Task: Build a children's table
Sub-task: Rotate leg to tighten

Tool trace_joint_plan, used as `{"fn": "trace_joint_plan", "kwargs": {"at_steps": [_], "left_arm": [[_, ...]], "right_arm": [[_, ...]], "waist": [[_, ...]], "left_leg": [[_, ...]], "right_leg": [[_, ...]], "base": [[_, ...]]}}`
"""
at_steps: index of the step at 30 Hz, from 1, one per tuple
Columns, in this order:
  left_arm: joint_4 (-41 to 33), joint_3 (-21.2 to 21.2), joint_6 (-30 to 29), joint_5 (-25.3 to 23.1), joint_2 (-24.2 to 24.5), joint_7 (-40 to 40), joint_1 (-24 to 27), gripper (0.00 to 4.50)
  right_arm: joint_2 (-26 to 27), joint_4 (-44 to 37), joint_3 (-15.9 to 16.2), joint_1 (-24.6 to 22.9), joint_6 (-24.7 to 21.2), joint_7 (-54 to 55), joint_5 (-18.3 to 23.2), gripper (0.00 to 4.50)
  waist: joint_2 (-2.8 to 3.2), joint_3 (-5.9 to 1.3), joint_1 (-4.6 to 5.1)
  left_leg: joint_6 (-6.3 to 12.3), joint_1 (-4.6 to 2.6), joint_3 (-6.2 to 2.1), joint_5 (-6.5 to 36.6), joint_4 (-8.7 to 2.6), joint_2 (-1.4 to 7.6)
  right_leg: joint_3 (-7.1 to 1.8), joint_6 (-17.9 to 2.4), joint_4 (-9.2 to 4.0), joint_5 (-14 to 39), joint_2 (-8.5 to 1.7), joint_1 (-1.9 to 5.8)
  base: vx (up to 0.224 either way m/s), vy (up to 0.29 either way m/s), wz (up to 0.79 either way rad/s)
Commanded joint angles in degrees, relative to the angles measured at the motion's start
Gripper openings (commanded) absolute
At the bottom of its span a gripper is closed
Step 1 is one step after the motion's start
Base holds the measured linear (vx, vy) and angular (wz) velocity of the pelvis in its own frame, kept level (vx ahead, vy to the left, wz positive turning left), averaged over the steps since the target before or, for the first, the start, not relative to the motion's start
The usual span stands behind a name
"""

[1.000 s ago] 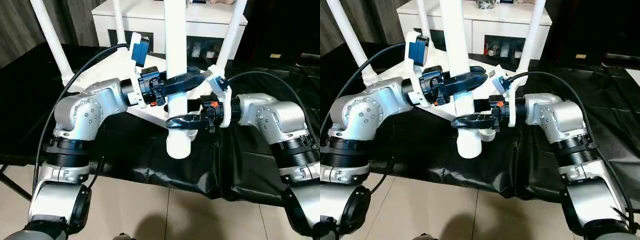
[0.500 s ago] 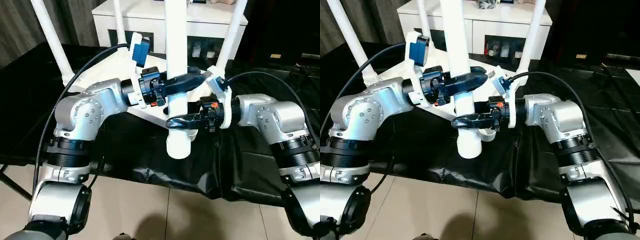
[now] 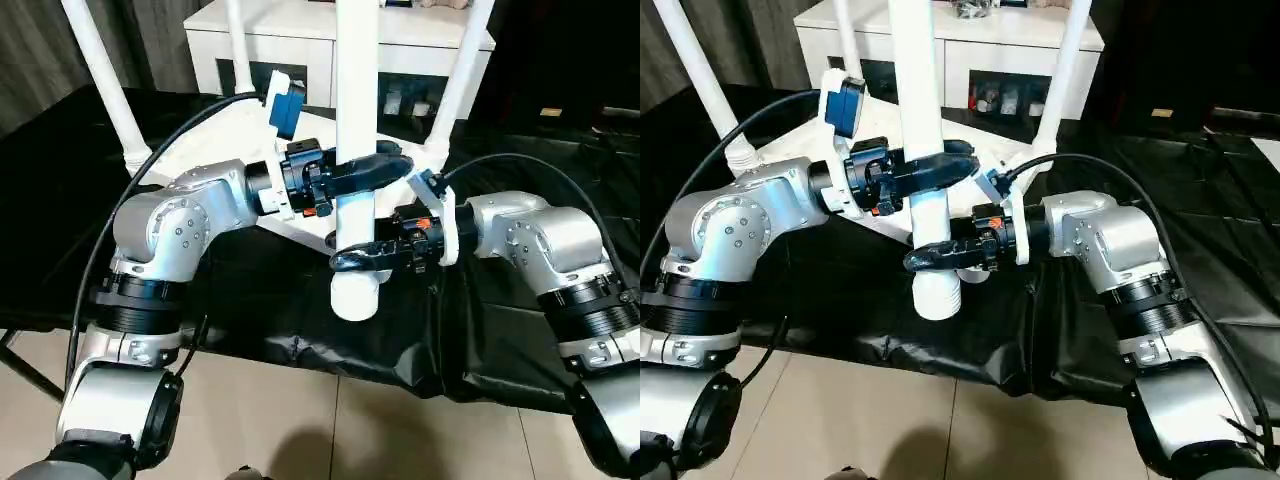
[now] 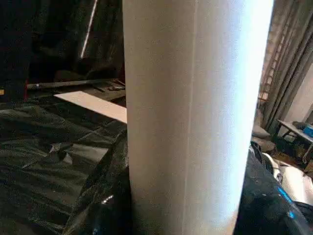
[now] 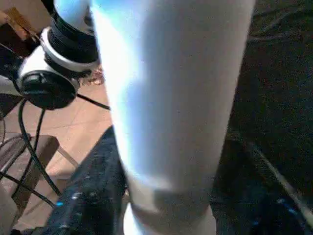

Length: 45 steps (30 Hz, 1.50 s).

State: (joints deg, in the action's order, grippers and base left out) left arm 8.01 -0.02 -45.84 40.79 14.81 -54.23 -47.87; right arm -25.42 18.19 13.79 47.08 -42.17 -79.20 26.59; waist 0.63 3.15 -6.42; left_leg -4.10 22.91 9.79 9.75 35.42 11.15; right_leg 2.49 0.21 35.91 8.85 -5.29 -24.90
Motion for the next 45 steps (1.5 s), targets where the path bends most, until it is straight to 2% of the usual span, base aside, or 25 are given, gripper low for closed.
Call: {"fn": "trace_joint_plan", "kwargs": {"at_steps": [1,8,9,12,18,24,25,27,31,32,34,35,36,38,40,41,43,44,45], "left_arm": [[-0.82,-0.47,0.62,0.14,0.0,-0.38,-0.31,1.85],[-0.73,-0.46,0.65,-0.03,-0.14,-0.51,-0.44,1.85],[-0.76,-0.46,0.64,-0.05,-0.19,-0.51,-0.47,1.85],[-0.82,-0.45,0.55,-0.04,-0.22,-0.61,-0.48,1.85],[-0.49,-0.29,0.52,-0.01,-0.37,-0.66,-0.7,1.85],[-0.41,0.3,0.54,-0.09,-0.41,0.15,-0.74,1.85],[0.14,1.05,-1.03,1.09,-0.77,0.61,-1.01,2.2],[0.95,2.43,-2.28,2.16,-1.03,1.7,-1.5,2.55],[1.17,4.39,-2.92,4.48,-1.13,0.94,-1.94,2.63],[1.06,4.78,-3.18,5.08,-1.09,0.7,-2.05,2.89],[0.98,5.52,-3.84,6.16,-0.86,0.27,-2.42,3.01],[0.99,5.8,-3.74,6.3,-0.76,0.09,-2.66,3.01],[1.08,6.02,-3.25,6.1,-0.75,0.06,-2.99,3.22],[1.15,6.19,-2.77,5.86,-0.77,0.07,-3.27,3.34],[3.63,7.65,4.38,1.52,-1.45,4.62,-4.64,3.41],[4.24,8.55,6.08,0.95,-1.61,5.81,-4.69,3.41],[4.12,11.45,7.74,2.08,-2.03,7.72,-4.05,3.41],[3.64,12.44,7.95,2.86,-2.18,8.06,-3.66,3.41],[2.08,13.76,6.82,4.65,-2.23,8.34,-2.56,3.41]], "right_arm": [[-0.19,-0.46,0.25,-0.14,0.85,0.23,-0.65,2.91],[0.05,-0.14,0.29,-0.06,1.37,0.27,-0.91,3.01],[0.16,-0.16,0.13,-0.1,1.23,0.14,-0.64,2.74],[0.45,-0.1,-0.57,0.06,0.59,-0.02,0.13,2.62],[0.6,0.0,-1.11,0.26,0.02,-0.35,0.81,1.99],[0.73,-0.36,-1.76,-0.19,-0.3,0.17,1.28,1.89],[0.68,-0.47,-1.93,-0.33,-0.36,0.26,1.38,1.89],[0.44,-0.8,-2.37,-0.75,-0.53,0.44,1.61,1.88],[-0.18,-1.4,-3.38,-1.82,-0.74,0.89,2.04,1.87],[-0.38,-1.5,-3.68,-2.11,-0.77,1.01,2.16,1.87],[-0.82,-1.69,-4.11,-2.7,-0.78,1.28,2.23,1.86],[-1.09,-1.87,-4.18,-3.18,-0.72,1.38,2.18,1.86],[-1.43,-2.15,-4.14,-3.82,-0.61,1.36,2.1,1.86],[-1.72,-2.41,-4.1,-4.35,-0.53,1.33,2.03,1.86],[-1.94,-2.64,-5.21,-5.89,-0.19,3.19,1.8,1.86],[-1.63,-2.69,-6.27,-6.27,-0.11,4.51,1.89,1.86],[-1.03,-3.03,-8.64,-7.12,0.18,7.53,2.29,1.86],[-0.88,-3.23,-9.32,-7.41,0.38,8.49,2.45,1.86],[-0.32,-3.49,-10.77,-7.92,0.21,10.66,2.84,1.86]], "waist": [[-0.47,-4.57,-0.02],[-0.55,-4.57,-0.04],[-0.47,-4.58,-0.04],[-0.43,-4.61,-0.03],[-0.49,-4.62,-0.03],[-0.39,-4.61,-0.01],[-0.42,-4.63,0.02],[-0.5,-4.63,0.0],[-0.31,-4.65,-0.1],[-0.37,-4.65,-0.13],[-0.28,-4.75,-0.14],[0.06,-4.69,-0.14],[-0.01,-4.66,-0.11],[-0.16,-4.63,-0.14],[0.05,-4.63,-0.22],[-0.16,-4.57,-0.1],[0.15,-4.63,-0.11],[-0.06,-4.69,-0.01],[0.35,-4.72,0.01]], "left_leg": [[0.97,-1.12,0.11,10.64,-3.86,0.9],[1.19,-1.08,0.13,10.51,-3.82,0.87],[1.11,-1.11,0.11,10.63,-3.84,0.88],[1.25,-1.15,0.12,10.63,-3.82,0.9],[1.32,-1.1,0.13,10.34,-3.78,0.89],[1.11,-1.16,0.11,10.66,-3.82,0.91],[1.12,-1.14,0.15,10.51,-3.78,0.87],[1.22,-1.1,0.19,10.25,-3.72,0.78],[1.28,-1.08,0.14,10.37,-3.72,0.77],[1.34,-1.07,0.17,10.4,-3.7,0.75],[1.41,-1.16,0.11,10.22,-3.7,0.78],[1.32,-1.14,0.05,10.5,-3.71,0.78],[1.27,-1.15,0.09,10.83,-3.75,0.79],[1.15,-1.21,0.11,11.29,-3.76,0.79],[0.91,-1.24,-0.01,11.63,-3.8,0.8],[0.87,-1.15,-0.02,11.79,-3.82,0.76],[0.44,-1.03,-0.11,11.62,-3.78,0.59],[0.33,-1.01,-0.06,11.23,-3.78,0.59],[0.08,-1.0,-0.1,11.09,-3.77,0.62]], "right_leg": [[-1.2,-13.32,-3.71,11.25,-1.7,3.87],[-1.2,-13.4,-3.72,11.21,-1.72,3.92],[-1.18,-13.36,-3.74,11.34,-1.72,3.91],[-1.18,-13.5,-3.7,10.93,-1.7,3.87],[-1.18,-13.57,-3.65,10.66,-1.68,3.92],[-1.18,-13.51,-3.68,10.95,-1.68,3.88],[-1.2,-13.63,-3.65,10.54,-1.67,3.93],[-1.2,-13.77,-3.66,10.21,-1.66,3.96],[-1.15,-13.93,-3.68,10.29,-1.62,3.96],[-1.14,-13.85,-3.69,10.25,-1.63,4.01],[-1.09,-14.05,-3.6,9.6,-1.58,4.0],[-1.08,-14.16,-3.62,9.83,-1.59,3.95],[-1.08,-14.04,-3.76,10.17,-1.58,3.94],[-1.13,-13.71,-3.85,10.7,-1.61,3.99],[-1.07,-13.49,-3.95,11.25,-1.66,4.0],[-1.1,-13.09,-4.24,11.33,-1.63,4.07],[-1.05,-12.7,-4.11,11.4,-1.71,4.23],[-1.03,-12.76,-3.99,11.08,-1.69,4.23],[-1.0,-13.0,-3.92,10.84,-1.78,4.24]], "base": [[0.0,0.0,0.0],[0.0,0.0,0.0],[0.0,0.0,0.0],[0.0,0.0,0.0],[0.0,0.0,0.0],[0.0,0.0,0.0],[0.0,0.0,0.0],[0.0,0.0,0.0],[0.0,0.0,0.0],[0.0,0.0,0.0],[0.0,0.0,0.0],[0.0,0.0,0.0],[0.0,0.0,0.0],[0.0,0.0,0.0],[0.0,0.0,0.0],[0.0,0.0,0.0],[0.0,0.0,0.0],[0.0,0.0,0.0],[0.0,0.0,0.0]]}}
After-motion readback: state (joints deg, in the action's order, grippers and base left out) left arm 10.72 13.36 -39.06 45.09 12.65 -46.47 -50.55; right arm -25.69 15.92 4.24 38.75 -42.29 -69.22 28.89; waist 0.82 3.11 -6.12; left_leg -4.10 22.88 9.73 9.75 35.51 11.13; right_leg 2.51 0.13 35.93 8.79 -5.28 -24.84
